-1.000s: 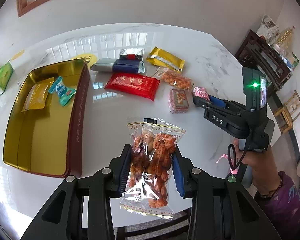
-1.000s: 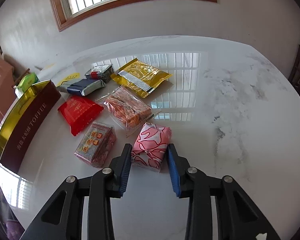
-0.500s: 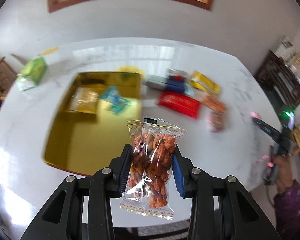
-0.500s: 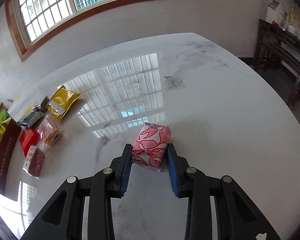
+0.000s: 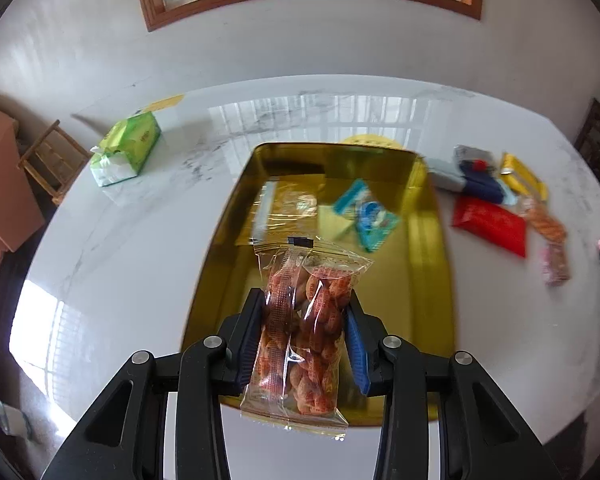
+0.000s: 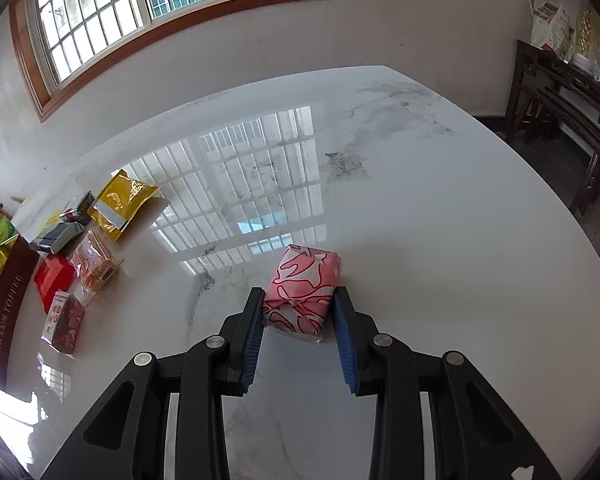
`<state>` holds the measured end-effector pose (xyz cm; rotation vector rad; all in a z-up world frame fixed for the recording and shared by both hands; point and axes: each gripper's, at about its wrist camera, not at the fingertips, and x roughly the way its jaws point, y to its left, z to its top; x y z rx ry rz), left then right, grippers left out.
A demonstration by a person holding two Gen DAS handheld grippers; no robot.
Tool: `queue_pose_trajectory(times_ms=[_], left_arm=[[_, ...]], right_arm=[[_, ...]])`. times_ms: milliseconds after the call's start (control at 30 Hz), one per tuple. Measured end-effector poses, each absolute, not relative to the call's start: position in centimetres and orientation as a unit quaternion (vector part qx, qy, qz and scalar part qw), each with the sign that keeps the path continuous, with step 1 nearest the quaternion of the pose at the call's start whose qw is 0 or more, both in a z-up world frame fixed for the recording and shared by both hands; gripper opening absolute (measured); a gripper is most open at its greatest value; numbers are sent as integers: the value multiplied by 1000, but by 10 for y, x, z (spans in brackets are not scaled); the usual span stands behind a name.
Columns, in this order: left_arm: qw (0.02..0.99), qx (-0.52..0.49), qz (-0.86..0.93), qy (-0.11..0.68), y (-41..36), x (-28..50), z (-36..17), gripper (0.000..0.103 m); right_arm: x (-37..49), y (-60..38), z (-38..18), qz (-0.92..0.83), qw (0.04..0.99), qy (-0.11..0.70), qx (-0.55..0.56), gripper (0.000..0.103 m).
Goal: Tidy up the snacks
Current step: 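Lower the dough bag into the tin and open the left gripper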
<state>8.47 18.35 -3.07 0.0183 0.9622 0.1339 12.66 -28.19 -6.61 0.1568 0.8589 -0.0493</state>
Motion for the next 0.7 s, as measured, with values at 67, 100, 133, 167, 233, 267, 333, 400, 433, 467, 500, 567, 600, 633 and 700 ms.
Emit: queue_pose_trajectory(times_ms=[67, 100, 133, 167, 233, 267, 333, 400, 433, 467, 500, 567, 600, 633, 700], left_arm=[[884, 12, 65, 462, 189, 87, -37, 39], [884, 13, 65, 463, 190, 88, -38, 39], [884, 15, 64, 463, 191, 89, -40, 39], [884, 17, 64, 463, 192, 90, -41, 39], [883, 22, 66, 465, 194, 92, -46, 39], [882, 22, 66, 467, 195, 94, -49, 39], [879, 20, 63, 472, 198, 95, -55, 39], [878, 20, 63, 475, 199, 97, -59, 39], [877, 18, 62, 476, 201, 97, -62, 39], [877, 16, 61, 477, 202, 98, -64, 39], [876, 15, 60, 478, 203, 98, -66, 39], [875, 15, 60, 480, 204, 99, -69, 39], [875, 14, 59, 481, 204, 100, -71, 39], [875, 13, 59, 481, 205, 100, -72, 39], [874, 13, 57, 482, 205, 102, -74, 39]], right_arm=[[127, -281, -66, -26, 906, 417, 72, 31], [127, -282, -67, -26, 906, 417, 71, 31], [127, -282, -67, -27, 906, 417, 70, 31], [127, -282, -67, -28, 906, 417, 68, 31], [127, -280, -67, -31, 905, 419, 62, 31], [127, -279, -67, -33, 905, 419, 58, 31], [128, -277, -67, -36, 905, 420, 53, 31], [128, -277, -67, -37, 905, 421, 51, 31], [128, -277, -67, -37, 905, 421, 51, 31], [128, -277, -67, -38, 905, 421, 50, 31], [128, -277, -67, -38, 905, 421, 49, 31], [128, -277, -67, -39, 905, 422, 47, 31], [128, -277, -67, -40, 905, 422, 46, 31], [128, -277, -67, -40, 905, 422, 45, 31], [128, -276, -67, -40, 905, 422, 44, 31]])
